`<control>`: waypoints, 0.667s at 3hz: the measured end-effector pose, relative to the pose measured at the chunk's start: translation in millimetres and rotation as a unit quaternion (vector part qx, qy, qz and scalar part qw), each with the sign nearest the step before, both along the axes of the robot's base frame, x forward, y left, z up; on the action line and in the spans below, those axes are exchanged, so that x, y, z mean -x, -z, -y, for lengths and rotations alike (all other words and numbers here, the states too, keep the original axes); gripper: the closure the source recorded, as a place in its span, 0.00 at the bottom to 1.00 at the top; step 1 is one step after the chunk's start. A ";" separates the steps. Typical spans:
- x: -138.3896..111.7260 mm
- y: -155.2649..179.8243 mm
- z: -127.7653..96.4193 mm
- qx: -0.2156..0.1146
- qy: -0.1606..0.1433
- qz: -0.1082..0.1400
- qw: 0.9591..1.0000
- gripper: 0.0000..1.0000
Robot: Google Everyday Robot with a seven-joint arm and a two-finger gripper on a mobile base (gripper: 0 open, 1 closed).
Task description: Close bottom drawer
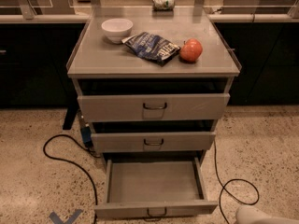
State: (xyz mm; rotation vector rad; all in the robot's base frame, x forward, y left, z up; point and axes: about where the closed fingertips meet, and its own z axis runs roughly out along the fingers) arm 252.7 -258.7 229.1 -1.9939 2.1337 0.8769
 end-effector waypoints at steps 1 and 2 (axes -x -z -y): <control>0.0 0.1 -0.1 0.000 0.000 0.000 1.000 0.00; -6.3 8.4 -2.7 0.022 0.004 0.026 0.999 0.00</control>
Offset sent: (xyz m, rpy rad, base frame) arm 0.0393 0.0083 -0.0349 -0.2358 -0.2795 -0.0402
